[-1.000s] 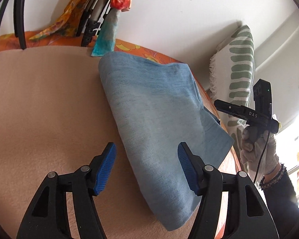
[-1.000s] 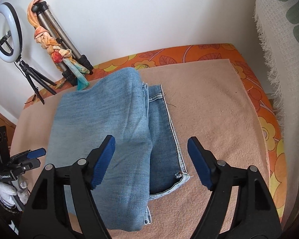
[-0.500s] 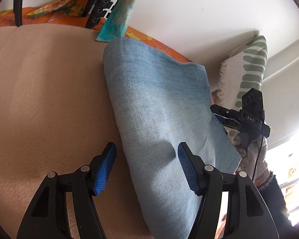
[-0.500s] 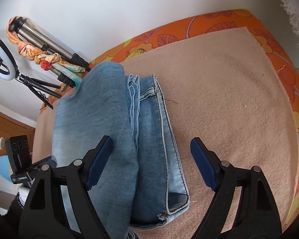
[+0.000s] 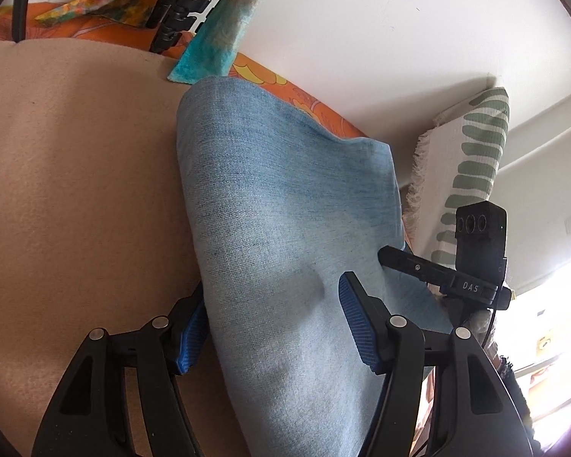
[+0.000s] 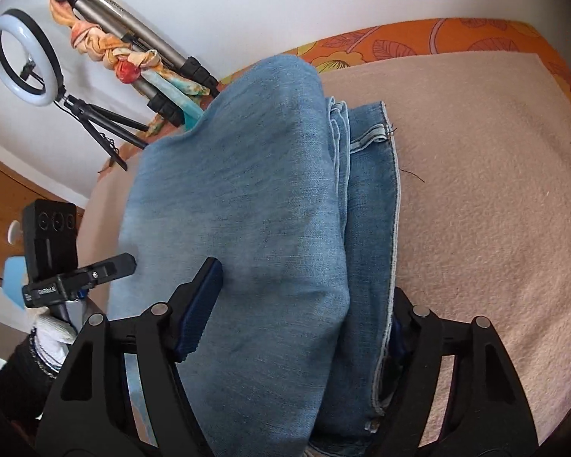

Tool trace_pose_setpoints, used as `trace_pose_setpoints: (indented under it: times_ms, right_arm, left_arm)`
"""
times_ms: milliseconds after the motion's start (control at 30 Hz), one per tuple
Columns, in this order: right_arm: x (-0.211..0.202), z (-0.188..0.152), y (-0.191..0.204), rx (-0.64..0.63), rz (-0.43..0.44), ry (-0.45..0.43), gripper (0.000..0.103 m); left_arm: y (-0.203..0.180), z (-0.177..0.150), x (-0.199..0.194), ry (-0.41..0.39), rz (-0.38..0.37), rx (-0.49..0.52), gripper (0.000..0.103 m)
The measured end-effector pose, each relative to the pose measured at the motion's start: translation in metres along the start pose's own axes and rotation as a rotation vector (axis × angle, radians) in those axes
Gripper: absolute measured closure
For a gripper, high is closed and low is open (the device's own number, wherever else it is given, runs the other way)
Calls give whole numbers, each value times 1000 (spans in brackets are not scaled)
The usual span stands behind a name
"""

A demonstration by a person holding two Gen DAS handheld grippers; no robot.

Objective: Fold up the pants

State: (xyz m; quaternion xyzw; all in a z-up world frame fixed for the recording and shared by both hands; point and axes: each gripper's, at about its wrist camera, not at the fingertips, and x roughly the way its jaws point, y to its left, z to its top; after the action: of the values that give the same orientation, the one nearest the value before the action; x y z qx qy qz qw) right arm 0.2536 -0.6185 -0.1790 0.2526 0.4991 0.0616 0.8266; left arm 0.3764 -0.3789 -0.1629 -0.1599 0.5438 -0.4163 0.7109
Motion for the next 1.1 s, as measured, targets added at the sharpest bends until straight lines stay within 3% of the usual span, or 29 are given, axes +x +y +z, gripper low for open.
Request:
trace_pose_setpoints:
  times_ms: [133,267,433,733,900,1100]
  right_arm:
    - [-12,-4,1,21,-38,-37,61]
    - [-19,-7,16,-23,-112,-67,70]
    - [-38,-14,38,-83,-177,-130,77]
    - [-82,-26,60,-143,-235,-236,79]
    - [-99,-13,52,-128,-263,-284,79]
    - [-93,7,35,-93,-302,-312,79]
  left_arm:
    - [-8,1,5,-16,52,47,54]
    - [-22,-3,3,-50,95,142,70]
    - [-27,0,-9,-75,77,166,86]
    - [-62,1,-26,-114,59,307,89]
    - [-80,15,-20,-119,41,324,89]
    - [-103,33,0,-112,77,366,89]
